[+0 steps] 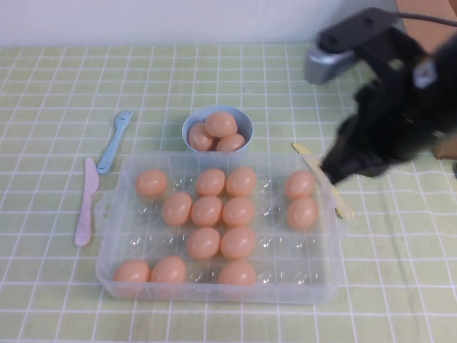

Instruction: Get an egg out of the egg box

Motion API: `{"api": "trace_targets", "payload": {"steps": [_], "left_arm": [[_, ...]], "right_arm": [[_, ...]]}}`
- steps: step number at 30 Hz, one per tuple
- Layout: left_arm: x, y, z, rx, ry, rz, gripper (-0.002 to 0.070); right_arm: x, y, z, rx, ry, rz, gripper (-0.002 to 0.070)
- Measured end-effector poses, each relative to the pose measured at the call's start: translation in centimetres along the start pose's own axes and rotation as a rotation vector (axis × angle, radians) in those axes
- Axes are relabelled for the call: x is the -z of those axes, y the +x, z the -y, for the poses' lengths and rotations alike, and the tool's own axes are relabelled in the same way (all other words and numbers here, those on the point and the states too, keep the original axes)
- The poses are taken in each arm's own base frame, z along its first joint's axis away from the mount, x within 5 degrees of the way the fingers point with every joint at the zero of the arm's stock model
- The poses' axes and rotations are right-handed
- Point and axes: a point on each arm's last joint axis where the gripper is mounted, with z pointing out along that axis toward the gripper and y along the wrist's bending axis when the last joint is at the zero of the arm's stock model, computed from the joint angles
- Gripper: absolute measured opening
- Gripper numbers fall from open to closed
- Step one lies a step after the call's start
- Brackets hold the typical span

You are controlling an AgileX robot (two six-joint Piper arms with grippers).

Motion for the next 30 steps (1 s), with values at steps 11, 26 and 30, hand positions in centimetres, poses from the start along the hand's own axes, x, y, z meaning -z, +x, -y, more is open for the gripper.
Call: {"api": "trace_targets", "payload": {"steps": [11, 26, 30], "left_arm": [[0.0, 0.0, 0.0, 0.000, 0.000, 0.000, -0.0005], [0.0, 0.0, 0.0, 0.000, 0.000, 0.000, -0.0005], [0.0, 0.0, 0.0, 0.000, 0.000, 0.000, -0.0005]], "right_arm": [[4.6, 9.2, -1.1, -0.048, 0.047, 0.036, -0.0015], [1.4, 15.4, -0.3, -0.029, 0.119, 0.064, -0.0016], [-0.1, 18.6, 1.4, -0.113, 0.205, 0.213, -0.0016]]}}
